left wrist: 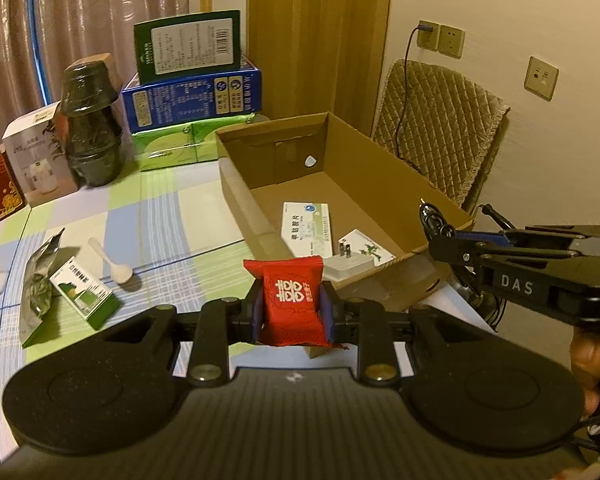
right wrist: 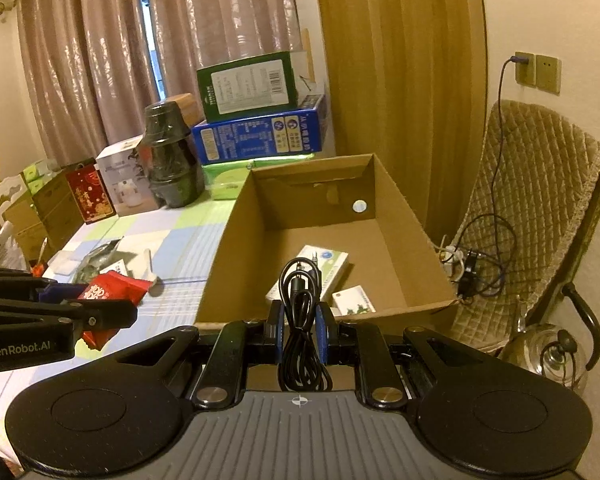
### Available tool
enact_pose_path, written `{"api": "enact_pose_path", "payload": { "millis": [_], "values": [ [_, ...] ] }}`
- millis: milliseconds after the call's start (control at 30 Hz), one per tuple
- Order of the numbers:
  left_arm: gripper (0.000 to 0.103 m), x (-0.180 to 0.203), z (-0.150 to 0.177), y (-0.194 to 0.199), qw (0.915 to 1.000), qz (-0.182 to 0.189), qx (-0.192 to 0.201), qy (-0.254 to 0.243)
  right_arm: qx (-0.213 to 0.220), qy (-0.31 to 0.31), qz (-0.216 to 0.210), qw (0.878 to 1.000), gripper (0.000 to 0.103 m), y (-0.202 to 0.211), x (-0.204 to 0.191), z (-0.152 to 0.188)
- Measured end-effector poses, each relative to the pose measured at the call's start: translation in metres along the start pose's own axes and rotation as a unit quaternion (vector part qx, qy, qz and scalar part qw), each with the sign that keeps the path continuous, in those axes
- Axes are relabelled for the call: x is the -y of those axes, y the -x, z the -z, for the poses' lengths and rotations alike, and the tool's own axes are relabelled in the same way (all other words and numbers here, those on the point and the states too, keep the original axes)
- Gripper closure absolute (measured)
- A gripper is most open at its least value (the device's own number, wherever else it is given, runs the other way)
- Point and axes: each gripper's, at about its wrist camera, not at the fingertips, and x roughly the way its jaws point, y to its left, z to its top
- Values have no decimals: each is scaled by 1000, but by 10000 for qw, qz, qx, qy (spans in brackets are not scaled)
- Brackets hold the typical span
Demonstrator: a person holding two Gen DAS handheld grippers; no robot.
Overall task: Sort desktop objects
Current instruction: 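Lift the cable and red packet and carry both into the cardboard box, then open the left gripper to drop the red packet while the right drops the cable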
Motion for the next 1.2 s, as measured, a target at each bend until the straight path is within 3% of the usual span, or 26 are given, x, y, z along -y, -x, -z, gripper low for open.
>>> {"api": "enact_pose_path", "payload": {
  "millis": [1200],
  "values": [
    [80,23,-43,-76,9993,348,-56,134,-84,92,192,9997,90,-49,46,-37]
  ]
}}
